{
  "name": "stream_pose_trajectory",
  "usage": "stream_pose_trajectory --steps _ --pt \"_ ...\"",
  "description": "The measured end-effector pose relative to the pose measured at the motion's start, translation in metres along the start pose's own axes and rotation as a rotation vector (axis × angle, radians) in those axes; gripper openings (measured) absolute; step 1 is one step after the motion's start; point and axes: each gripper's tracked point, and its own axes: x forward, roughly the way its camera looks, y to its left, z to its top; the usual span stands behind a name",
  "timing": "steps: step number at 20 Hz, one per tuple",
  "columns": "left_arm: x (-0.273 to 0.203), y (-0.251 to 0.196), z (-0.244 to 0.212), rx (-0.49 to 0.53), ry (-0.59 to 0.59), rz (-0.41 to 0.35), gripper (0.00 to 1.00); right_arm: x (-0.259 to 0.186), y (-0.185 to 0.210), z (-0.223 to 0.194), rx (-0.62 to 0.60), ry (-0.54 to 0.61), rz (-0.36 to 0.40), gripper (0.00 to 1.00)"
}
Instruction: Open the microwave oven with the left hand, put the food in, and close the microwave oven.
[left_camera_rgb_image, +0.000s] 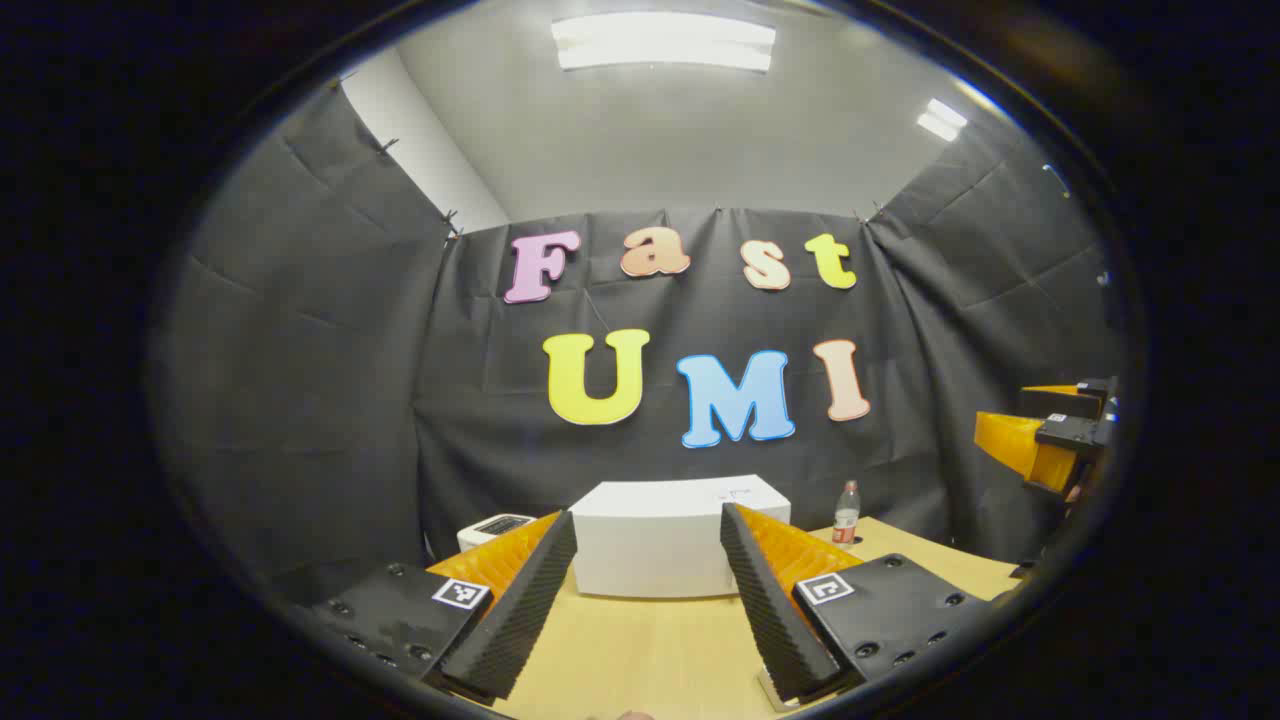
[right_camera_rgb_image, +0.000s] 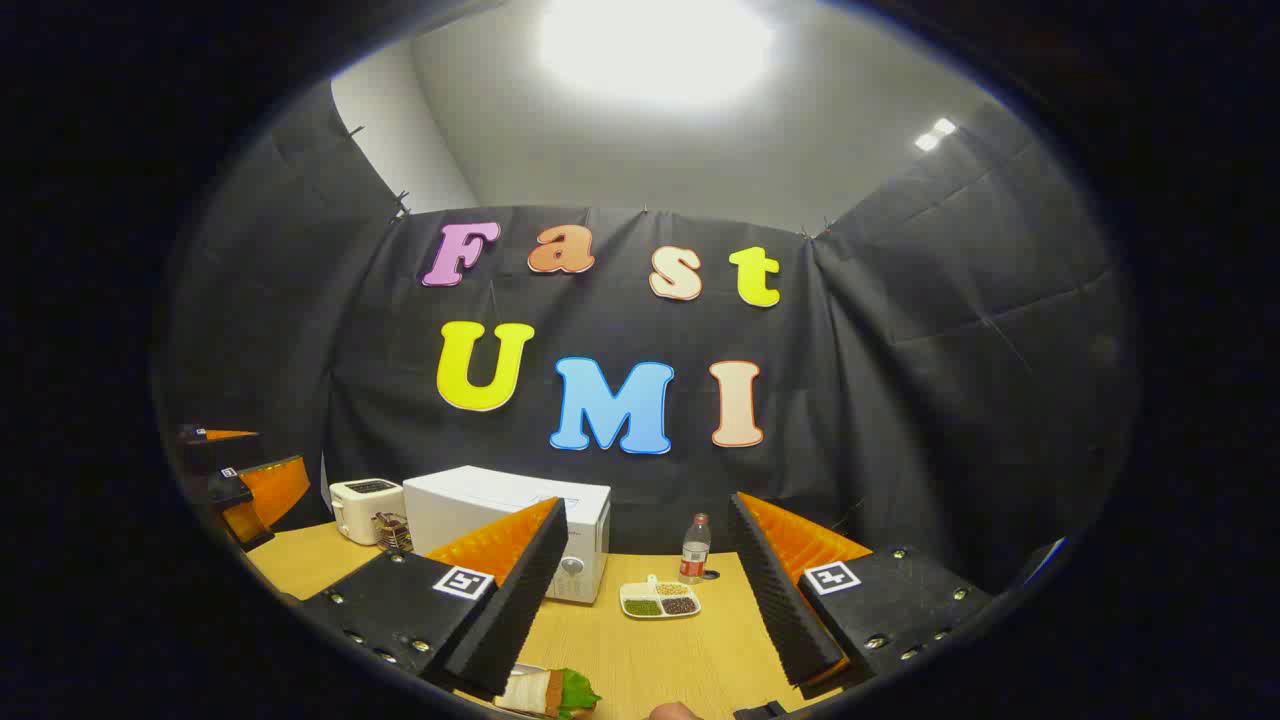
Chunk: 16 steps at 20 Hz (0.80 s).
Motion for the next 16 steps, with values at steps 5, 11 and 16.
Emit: stream_pose_trajectory --steps 5,11,16 --pt "0.001 -0.005 0.005 0.008 -0.009 0.007 0.97 0.002 -0.003 -0.001 -0.001 -0.003 0.008 0.97" --pt "0.001 -0.019 0.004 0.011 -0.005 0.018 0.97 0.004 -0.015 -0.007 0.006 0.0 0.019 0.97" --pt "0.004 -0.036 0.007 0.021 -0.016 0.033 0.97 0.008 -0.027 -0.013 0.026 0.005 0.046 0.97"
